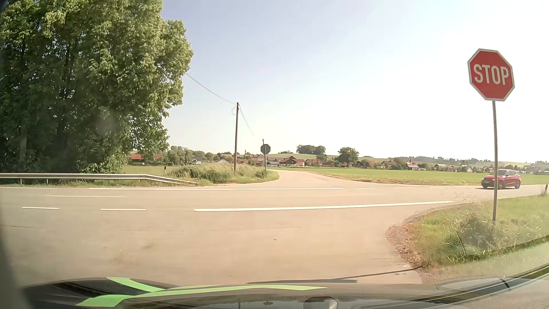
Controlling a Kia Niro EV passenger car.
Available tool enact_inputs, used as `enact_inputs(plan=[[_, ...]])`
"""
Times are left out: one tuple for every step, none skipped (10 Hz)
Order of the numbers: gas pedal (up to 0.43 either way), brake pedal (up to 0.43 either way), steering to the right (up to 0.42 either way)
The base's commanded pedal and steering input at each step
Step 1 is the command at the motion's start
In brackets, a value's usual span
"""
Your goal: Follow the waypoints while adhering to traffic rules and regulations
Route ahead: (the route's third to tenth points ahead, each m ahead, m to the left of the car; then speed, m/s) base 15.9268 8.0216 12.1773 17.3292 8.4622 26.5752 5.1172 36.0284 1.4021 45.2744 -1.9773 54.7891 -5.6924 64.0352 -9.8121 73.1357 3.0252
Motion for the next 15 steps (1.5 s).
enact_inputs(plan=[[0.0, 0.122, 0.024], [0.0, 0.128, 0.024], [0.0, 0.134, 0.024], [0.0, 0.146, 0.024], [0.0, 0.165, 0.023], [0.0, 0.195, 0.023], [0.0, 0.201, 0.023], [0.0, 0.201, 0.022], [0.0, 0.201, 0.02], [0.0, 0.201, 0.014], [0.0, 0.201, 0.008], [0.0, 0.189, 0.006], [0.0, 0.189, 0.006], [0.0, 0.171, 0.006], [0.0, 0.159, 0.006]])
